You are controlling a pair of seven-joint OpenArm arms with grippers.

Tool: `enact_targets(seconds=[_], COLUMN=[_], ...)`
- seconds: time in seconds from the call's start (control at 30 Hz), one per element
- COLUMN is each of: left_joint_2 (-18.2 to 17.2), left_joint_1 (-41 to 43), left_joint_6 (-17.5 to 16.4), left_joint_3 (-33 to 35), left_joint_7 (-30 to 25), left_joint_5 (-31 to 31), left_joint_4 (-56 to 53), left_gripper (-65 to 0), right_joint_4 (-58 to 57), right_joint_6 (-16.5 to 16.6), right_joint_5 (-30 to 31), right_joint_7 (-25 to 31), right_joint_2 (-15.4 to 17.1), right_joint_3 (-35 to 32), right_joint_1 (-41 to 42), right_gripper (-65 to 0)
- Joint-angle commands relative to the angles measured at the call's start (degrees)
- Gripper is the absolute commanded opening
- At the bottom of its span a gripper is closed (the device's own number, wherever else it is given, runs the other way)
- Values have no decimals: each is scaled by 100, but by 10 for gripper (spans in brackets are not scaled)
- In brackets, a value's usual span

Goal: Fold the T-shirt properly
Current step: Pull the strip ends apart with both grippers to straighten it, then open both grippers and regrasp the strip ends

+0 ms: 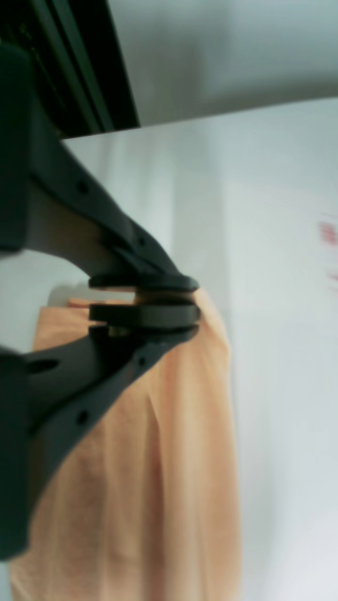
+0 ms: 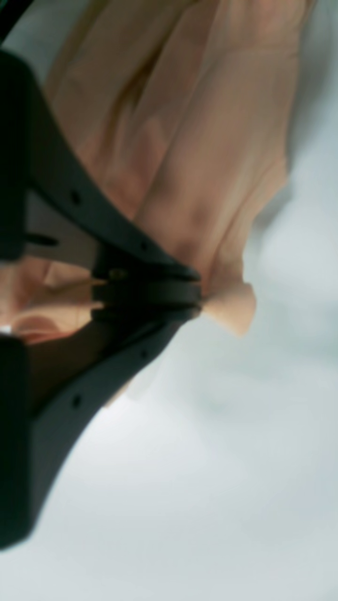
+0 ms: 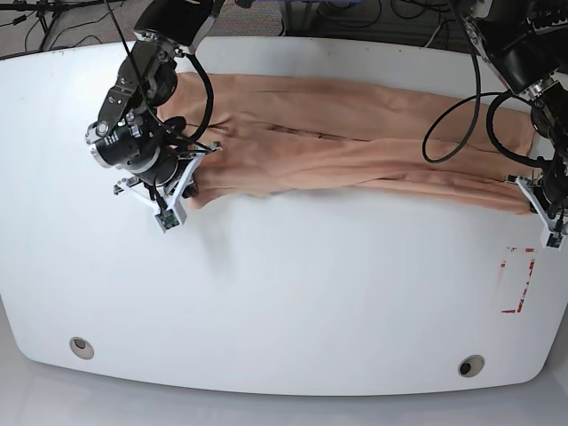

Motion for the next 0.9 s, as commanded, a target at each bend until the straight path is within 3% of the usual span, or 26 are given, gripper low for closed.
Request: enact_targets(seconds=[0.0, 0.47, 0.87], left_joint_2=[-108, -310, -451], left_joint_1=[-46, 191, 455], left_joint_6=[-1, -1, -1], left_joint_3=[-15, -6, 3], left_joint_7=[-132, -149, -141], left_joint_5=[-71, -71, -62], left_joint_4=[134, 108, 126], left_gripper=[-633, -632, -629], right_joint_4=[124, 133, 124], right_joint_6=[6, 6, 6], right_joint_5=[185, 1653, 2278], right_joint_7=[-31, -281, -281], right_joint_2=[29, 249, 671], right_joint_3=[2, 468, 793], right_joint_1=[-69, -508, -921], right_gripper=[-650, -650, -650])
